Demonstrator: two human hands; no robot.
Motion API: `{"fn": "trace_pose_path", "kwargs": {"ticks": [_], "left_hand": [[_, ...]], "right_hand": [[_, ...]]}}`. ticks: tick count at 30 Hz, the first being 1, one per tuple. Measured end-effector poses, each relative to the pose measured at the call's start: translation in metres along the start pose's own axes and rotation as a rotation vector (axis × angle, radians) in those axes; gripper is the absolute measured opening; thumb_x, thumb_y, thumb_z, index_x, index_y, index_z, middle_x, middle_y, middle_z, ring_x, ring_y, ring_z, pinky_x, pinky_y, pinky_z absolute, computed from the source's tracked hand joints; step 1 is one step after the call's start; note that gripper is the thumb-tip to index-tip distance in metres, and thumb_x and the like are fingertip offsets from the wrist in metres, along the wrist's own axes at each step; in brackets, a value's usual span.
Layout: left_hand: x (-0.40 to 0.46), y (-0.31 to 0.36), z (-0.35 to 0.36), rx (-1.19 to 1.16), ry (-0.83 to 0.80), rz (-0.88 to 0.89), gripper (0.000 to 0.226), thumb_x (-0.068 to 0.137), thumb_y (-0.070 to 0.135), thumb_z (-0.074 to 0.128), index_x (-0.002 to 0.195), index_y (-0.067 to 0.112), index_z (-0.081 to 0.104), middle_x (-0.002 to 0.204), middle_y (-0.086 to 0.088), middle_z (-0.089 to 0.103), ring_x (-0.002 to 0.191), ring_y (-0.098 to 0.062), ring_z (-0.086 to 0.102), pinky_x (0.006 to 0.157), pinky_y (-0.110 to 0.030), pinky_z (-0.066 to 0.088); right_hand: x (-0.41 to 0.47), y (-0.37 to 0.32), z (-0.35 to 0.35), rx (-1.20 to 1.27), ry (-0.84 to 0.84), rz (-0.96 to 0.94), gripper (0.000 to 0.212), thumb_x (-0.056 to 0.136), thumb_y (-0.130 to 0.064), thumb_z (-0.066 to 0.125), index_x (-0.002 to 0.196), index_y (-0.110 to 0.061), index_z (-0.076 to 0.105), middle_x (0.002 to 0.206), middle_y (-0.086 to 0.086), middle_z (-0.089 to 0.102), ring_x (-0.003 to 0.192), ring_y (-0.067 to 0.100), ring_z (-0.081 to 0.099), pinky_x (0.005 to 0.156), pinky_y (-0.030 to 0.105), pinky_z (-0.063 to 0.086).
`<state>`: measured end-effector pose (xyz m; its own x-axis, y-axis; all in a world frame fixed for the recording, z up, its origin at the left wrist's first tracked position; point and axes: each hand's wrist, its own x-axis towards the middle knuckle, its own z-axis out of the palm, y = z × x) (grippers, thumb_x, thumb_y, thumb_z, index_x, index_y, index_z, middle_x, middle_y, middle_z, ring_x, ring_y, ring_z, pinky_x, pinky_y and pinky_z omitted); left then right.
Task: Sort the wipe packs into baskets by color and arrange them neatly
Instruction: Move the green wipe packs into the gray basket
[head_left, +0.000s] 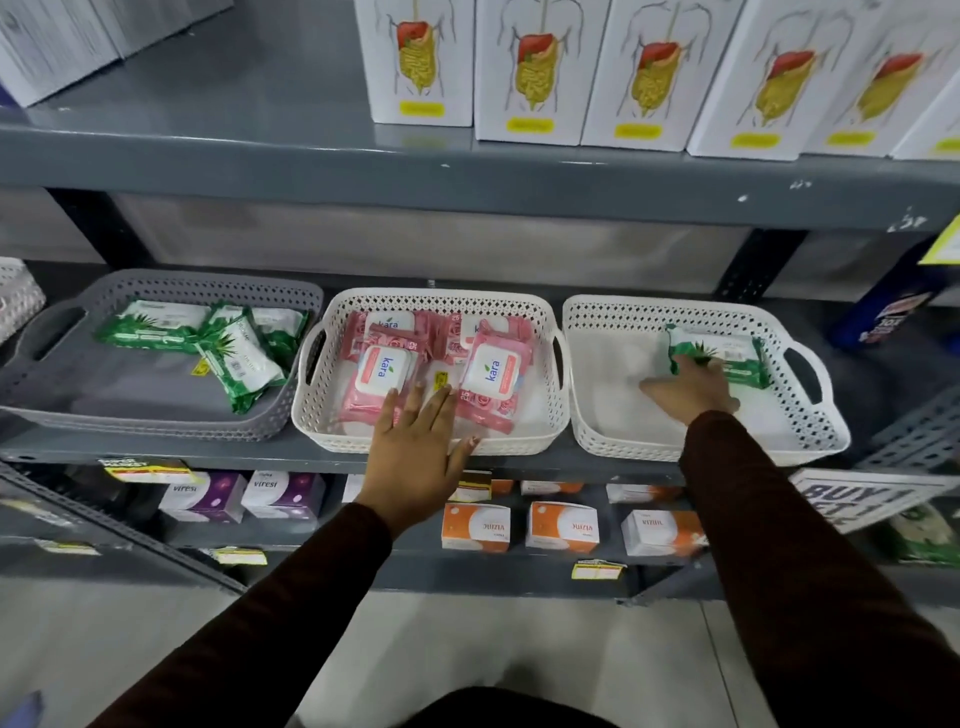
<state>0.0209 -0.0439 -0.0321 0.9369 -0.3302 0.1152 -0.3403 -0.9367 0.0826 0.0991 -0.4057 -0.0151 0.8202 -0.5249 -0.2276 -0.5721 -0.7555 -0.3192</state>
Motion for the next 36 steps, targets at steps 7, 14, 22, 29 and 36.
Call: {"fn": "trace_pose_path", "kwargs": {"ticks": [7,14,22,29,36], "left_hand": [[0.002,-0.001,0.0,0.002,-0.014,0.017,0.076,0.096,0.061,0.002,0.155,0.016,0.021,0.162,-0.002,0.022,0.151,-0.024,0.011,0.122,-0.052,0.003],[0.002,-0.003,0.001,0.007,-0.035,0.033,0.077,0.096,0.063,-0.001,0.156,0.017,0.013,0.163,-0.001,0.017,0.151,-0.024,0.007,0.122,-0.053,0.005],[0.002,-0.007,0.001,0.009,-0.029,0.057,0.077,0.096,0.062,-0.002,0.156,0.016,0.013,0.163,-0.001,0.015,0.151,-0.023,0.003,0.122,-0.052,0.002],[0.001,-0.005,-0.001,0.033,0.001,0.074,0.073,0.099,0.058,0.005,0.155,0.014,0.02,0.162,-0.004,0.022,0.151,-0.028,0.009,0.122,-0.052,0.006],[-0.027,-0.048,-0.003,-0.048,0.073,0.033,0.072,0.1,0.055,0.027,0.156,0.012,0.016,0.164,-0.004,0.011,0.152,-0.028,0.002,0.123,-0.049,0.003]], "right_hand": [[0.022,-0.001,-0.02,-0.226,0.255,0.028,0.045,0.088,-0.042,0.057,0.119,-0.011,0.063,0.127,0.019,0.061,0.122,0.039,0.053,0.102,0.052,0.035],[0.02,-0.02,-0.01,-0.195,0.276,-0.026,0.018,0.088,-0.016,0.062,0.102,-0.005,0.068,0.11,0.019,0.071,0.105,0.038,0.065,0.088,0.041,0.047],[0.003,-0.055,-0.015,0.096,-0.077,-0.276,0.056,0.06,-0.034,0.09,0.111,-0.02,0.071,0.121,0.007,0.068,0.116,0.031,0.06,0.1,0.045,0.045],[0.003,-0.037,-0.017,0.032,-0.216,-0.176,0.096,0.058,-0.023,0.089,0.143,-0.016,0.044,0.139,0.01,0.056,0.121,0.03,0.056,0.099,0.037,0.049],[-0.059,-0.095,0.003,0.514,0.461,-0.124,0.078,0.067,-0.036,0.084,0.129,-0.014,0.042,0.122,0.018,0.063,0.109,0.041,0.062,0.085,0.046,0.053]]}}
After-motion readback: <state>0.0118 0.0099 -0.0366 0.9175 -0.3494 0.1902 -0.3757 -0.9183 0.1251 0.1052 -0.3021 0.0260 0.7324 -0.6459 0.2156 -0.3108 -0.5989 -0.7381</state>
